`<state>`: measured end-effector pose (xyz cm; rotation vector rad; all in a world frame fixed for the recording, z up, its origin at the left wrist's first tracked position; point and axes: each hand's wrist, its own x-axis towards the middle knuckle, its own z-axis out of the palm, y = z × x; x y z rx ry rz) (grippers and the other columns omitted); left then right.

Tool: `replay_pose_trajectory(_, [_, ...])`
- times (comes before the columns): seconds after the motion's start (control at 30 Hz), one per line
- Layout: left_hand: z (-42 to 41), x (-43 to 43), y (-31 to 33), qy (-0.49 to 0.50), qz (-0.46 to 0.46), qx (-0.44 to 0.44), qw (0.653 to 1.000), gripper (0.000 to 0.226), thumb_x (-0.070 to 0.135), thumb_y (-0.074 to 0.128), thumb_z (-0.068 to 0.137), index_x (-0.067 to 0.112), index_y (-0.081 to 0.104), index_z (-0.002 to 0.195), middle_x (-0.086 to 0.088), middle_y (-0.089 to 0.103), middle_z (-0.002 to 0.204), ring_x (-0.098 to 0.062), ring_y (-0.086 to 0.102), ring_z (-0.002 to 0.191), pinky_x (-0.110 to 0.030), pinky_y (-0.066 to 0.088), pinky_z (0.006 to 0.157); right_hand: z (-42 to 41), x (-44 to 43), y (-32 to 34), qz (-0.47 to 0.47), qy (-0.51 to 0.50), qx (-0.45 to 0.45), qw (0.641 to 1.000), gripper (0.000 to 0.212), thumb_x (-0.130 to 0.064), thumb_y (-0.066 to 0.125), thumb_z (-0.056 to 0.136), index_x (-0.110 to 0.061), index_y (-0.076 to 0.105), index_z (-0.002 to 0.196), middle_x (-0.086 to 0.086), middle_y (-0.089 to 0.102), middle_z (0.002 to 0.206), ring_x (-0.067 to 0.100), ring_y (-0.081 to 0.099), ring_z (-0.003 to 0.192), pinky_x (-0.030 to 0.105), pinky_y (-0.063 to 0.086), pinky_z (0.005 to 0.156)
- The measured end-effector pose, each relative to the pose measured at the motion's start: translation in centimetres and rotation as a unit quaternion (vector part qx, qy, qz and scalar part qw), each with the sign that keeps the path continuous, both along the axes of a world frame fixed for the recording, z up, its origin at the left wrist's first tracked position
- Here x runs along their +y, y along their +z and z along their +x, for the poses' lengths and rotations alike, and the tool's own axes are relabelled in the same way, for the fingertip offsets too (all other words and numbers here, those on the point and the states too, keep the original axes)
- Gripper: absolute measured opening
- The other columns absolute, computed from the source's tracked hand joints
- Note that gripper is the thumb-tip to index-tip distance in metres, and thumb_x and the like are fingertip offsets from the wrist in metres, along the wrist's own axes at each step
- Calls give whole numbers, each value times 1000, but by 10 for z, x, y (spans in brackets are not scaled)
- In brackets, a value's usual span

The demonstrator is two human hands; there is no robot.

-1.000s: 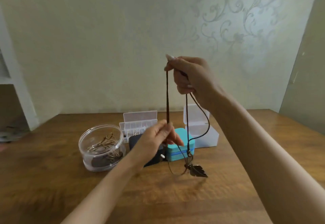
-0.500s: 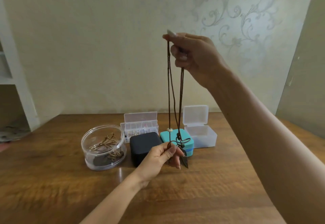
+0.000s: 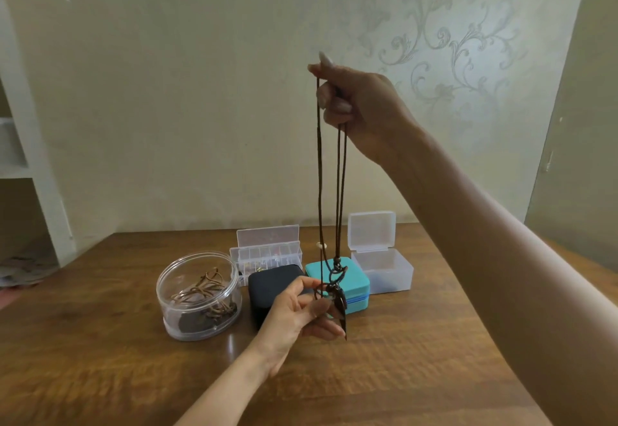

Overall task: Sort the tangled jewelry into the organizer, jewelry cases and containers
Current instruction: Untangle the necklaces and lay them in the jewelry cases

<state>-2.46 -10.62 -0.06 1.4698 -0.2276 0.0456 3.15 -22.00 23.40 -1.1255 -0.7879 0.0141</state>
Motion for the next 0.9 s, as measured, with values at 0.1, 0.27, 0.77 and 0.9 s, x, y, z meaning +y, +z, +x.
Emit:
replay_pose_trajectory(0.1, [0,-2,1,-3,7,-10,1000,39,23,59,79,4,51,113,-15,70,76,-23,67,59,-26,52,53,-2,2,1,-6,24,5,1000,21,-15,45,99,2,57,99,3,46,42,6,27,34,16,23,36])
replay_pose_trajectory(0.27, [-1,-1,10,17,1,-45,999,34,25,54,81,8,55,110,-14,67,68,-22,63,53,-26,50,51,-10,1,4,-40,46,-6,998,27,-6,38,98,4,49,121,4,48,43,7,30,36,17,29,37])
replay_pose_trajectory(0.77, [2,4,9,81,73,-64,992,18,24,54,87,7,57,86,-3,65,61,-9,52,42,-15,36,39,-13,1,14,-58,-6,-68,996,29,-23,49,99,-4,58,78,13,42,63,6,27,32,18,22,37])
replay_pose_trajectory(0.9, [2,6,2,77,132,-76,985,12,16,55,89,5,58,85,-3,64,64,-6,57,48,-16,40,43,-10,-2,18,-32,-2,-64,997,26,-22,52,97,-4,61,81,4,51,52,8,37,42,18,33,42])
